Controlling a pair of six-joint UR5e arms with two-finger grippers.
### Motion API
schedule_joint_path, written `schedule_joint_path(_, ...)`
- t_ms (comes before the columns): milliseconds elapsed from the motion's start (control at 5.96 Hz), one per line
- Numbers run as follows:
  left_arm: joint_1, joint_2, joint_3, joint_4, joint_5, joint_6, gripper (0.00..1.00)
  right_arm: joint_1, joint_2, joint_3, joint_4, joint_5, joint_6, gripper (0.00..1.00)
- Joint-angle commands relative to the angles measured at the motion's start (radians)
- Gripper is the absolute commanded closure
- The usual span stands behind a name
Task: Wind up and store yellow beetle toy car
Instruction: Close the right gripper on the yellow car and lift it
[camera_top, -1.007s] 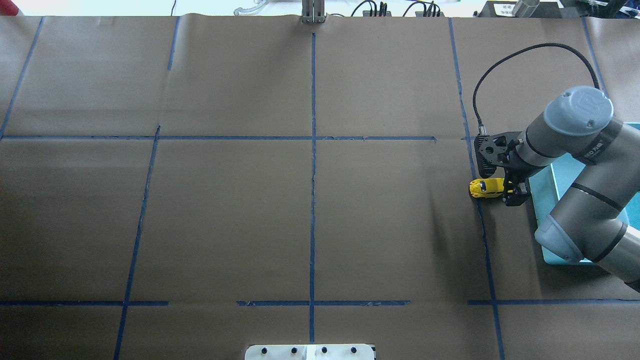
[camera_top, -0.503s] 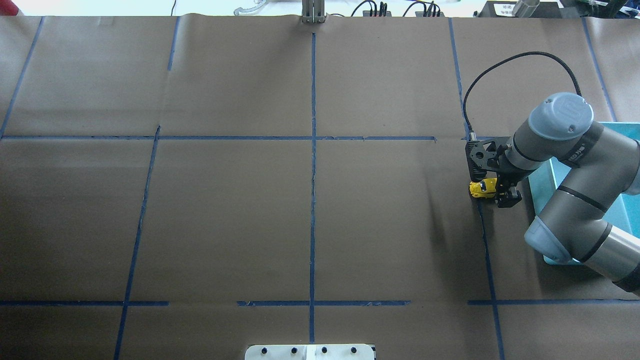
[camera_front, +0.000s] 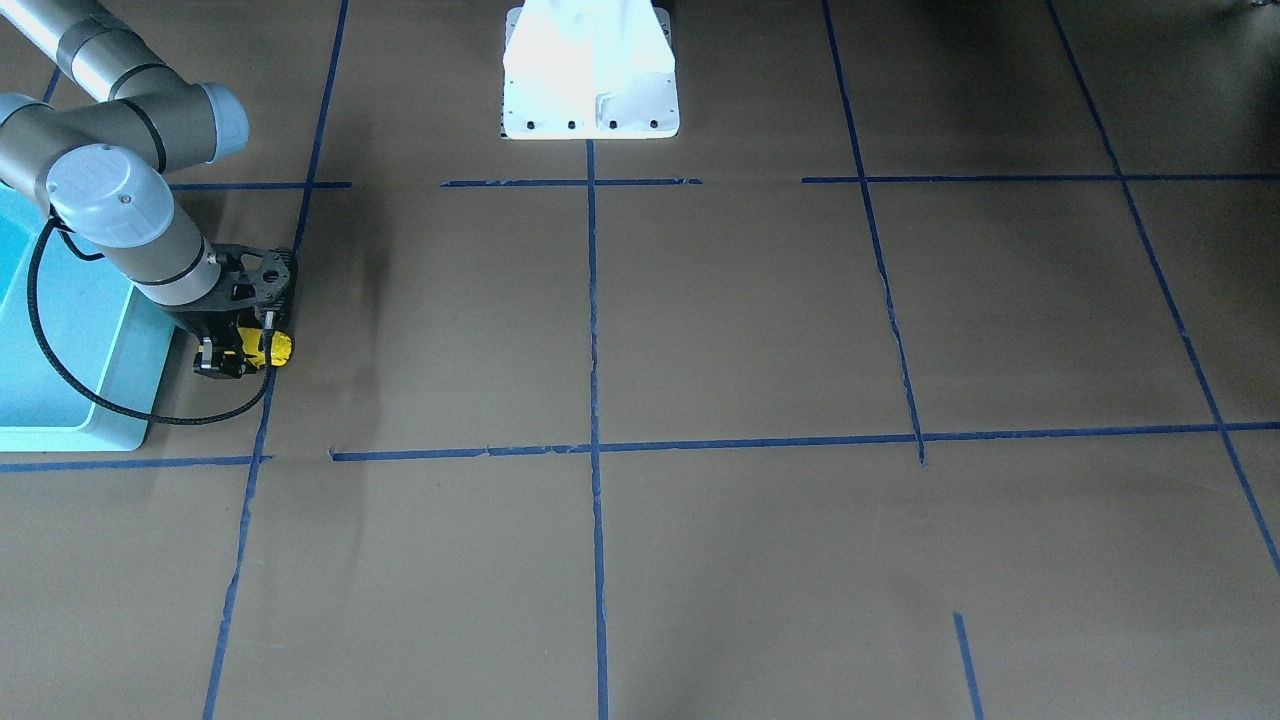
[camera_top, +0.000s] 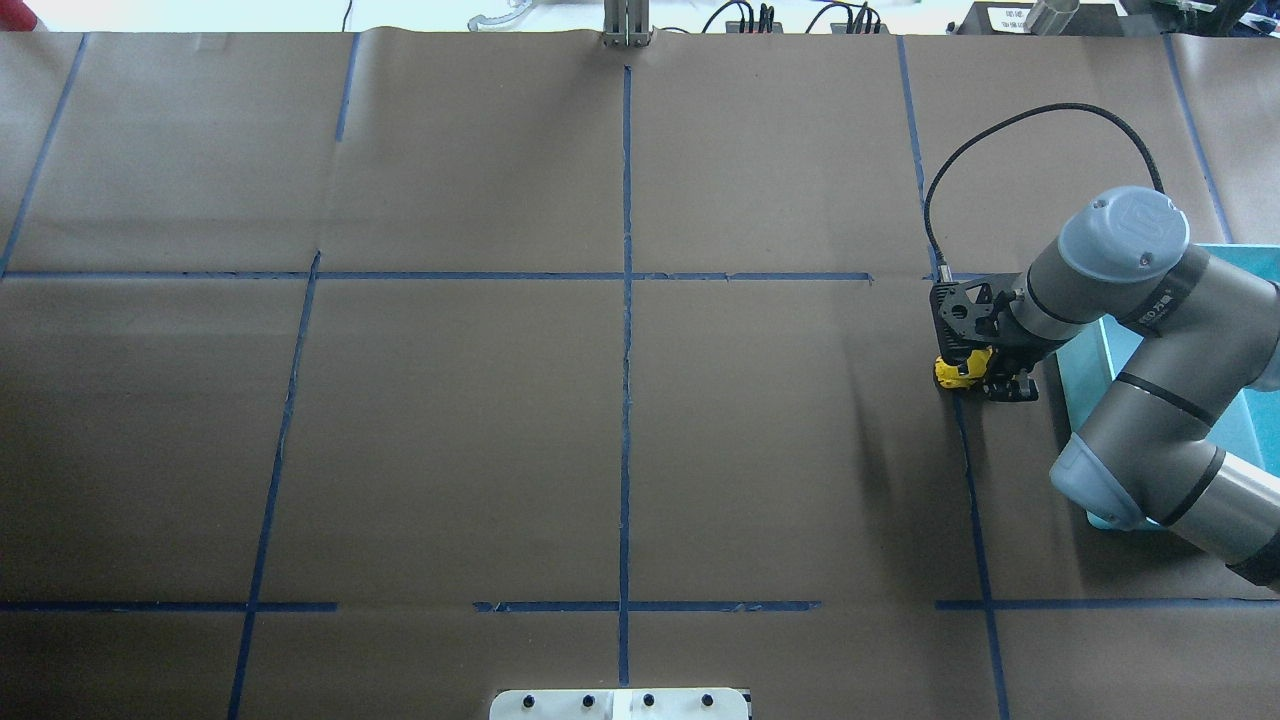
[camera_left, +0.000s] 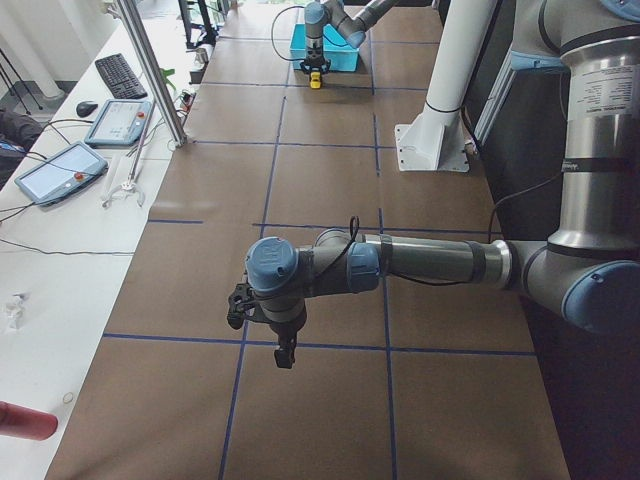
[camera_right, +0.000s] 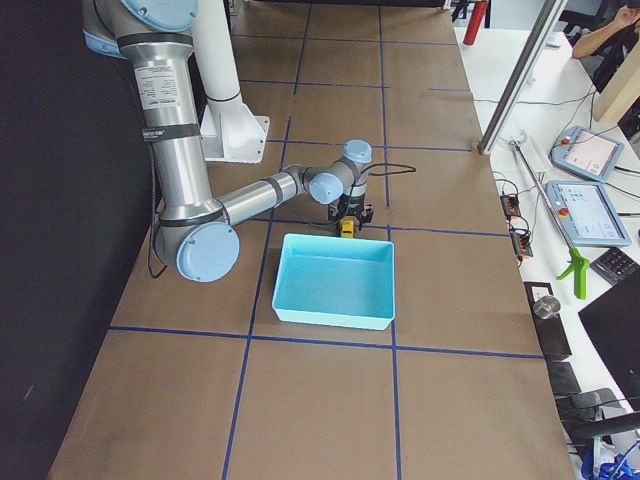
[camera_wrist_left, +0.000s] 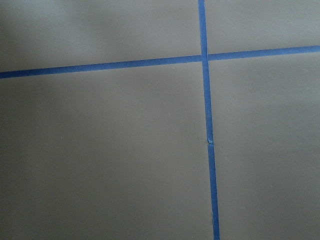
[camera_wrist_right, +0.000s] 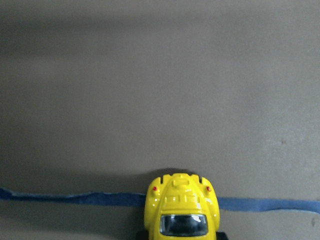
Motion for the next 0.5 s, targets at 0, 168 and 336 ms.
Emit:
schedule_joint_path(0,0.001,-0.001,-0.001,0.000,0.000,0.001,0.00,0.025,0.004,0.027,0.010,-0.044,-0.018,1.00)
schedule_joint_path(168,0.000,-0.001,-0.004,0.000,0.000,0.003,0.00,0.059,-0.026,0.154,-0.048,-0.042,-0.014,1.00)
schedule_joint_path(336,0.000,0.000,-0.003,0.000,0.002,0.004,0.00,0.074,-0.042,0.305,-0.209,-0.036,-0.019,1.00)
